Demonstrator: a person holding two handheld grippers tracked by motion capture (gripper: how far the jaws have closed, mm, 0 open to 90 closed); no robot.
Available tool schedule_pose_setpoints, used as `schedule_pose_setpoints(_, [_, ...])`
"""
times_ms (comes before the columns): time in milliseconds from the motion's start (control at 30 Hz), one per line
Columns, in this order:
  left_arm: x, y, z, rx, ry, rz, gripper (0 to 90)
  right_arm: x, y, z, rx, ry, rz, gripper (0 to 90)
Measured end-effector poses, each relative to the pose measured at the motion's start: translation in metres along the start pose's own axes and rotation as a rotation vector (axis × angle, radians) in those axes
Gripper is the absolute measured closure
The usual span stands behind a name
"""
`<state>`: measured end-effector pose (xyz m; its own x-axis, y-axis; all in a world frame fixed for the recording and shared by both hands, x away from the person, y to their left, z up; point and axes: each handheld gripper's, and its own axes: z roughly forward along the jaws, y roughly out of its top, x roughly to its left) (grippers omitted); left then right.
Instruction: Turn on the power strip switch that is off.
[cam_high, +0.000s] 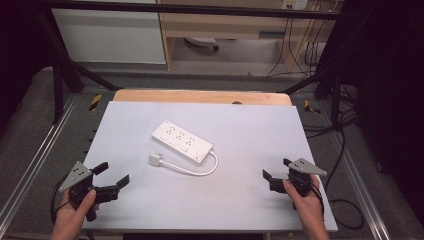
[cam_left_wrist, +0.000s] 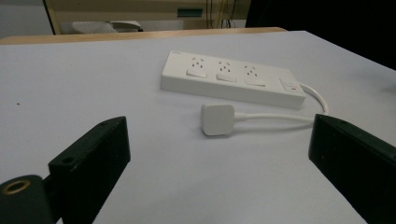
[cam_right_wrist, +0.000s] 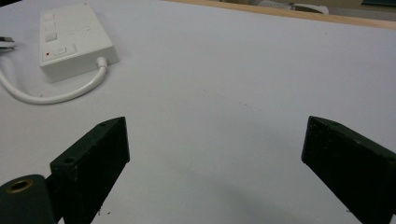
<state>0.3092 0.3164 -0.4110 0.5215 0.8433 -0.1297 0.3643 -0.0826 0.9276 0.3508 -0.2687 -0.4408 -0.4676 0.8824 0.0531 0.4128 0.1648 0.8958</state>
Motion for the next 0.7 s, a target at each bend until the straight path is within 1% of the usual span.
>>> schedule_pose_setpoints(133, [0.0,0.0,0.001,0.006,-0.002,-0.001,5.5,0.0,-0.001,0.001,0.007,0.019,0.017,7.2])
schedule_pose_setpoints(233, [0.0,0.0,0.0,-0.002,0.006,0.006,5.5,-0.001,-0.001,0.001,0.015,0.019,0.017,6.6])
schedule_pose_setpoints(267, [0.001,0.001,0.0,-0.01,0.01,0.002,5.5,-0.001,-0.001,0.001,0.015,0.019,0.019,6.0])
schedule_pose_setpoints(333, [0.001,0.001,0.0,-0.011,0.012,-0.004,5.5,-0.001,-0.001,0.001,0.014,0.016,0.021,5.5])
schedule_pose_setpoints(467, [-0.001,0.001,-0.001,-0.013,0.01,0.012,5.5,0.0,0.0,-0.001,0.014,0.025,0.04,5.1])
schedule_pose_setpoints(533, [-0.001,0.001,-0.001,-0.013,0.012,0.017,5.4,0.001,0.003,-0.005,0.004,0.049,0.054,4.9])
schedule_pose_setpoints(567, [-0.001,0.001,0.0,-0.013,0.009,0.015,5.4,0.001,0.003,-0.005,0.004,0.049,0.054,4.9])
schedule_pose_setpoints(600, [-0.001,0.001,0.0,-0.011,0.006,0.011,5.4,0.003,0.006,-0.008,-0.008,0.055,0.068,4.7])
schedule_pose_setpoints(700, [-0.001,0.001,0.0,-0.008,0.007,0.009,5.4,0.005,0.009,-0.01,-0.021,0.06,0.069,4.7])
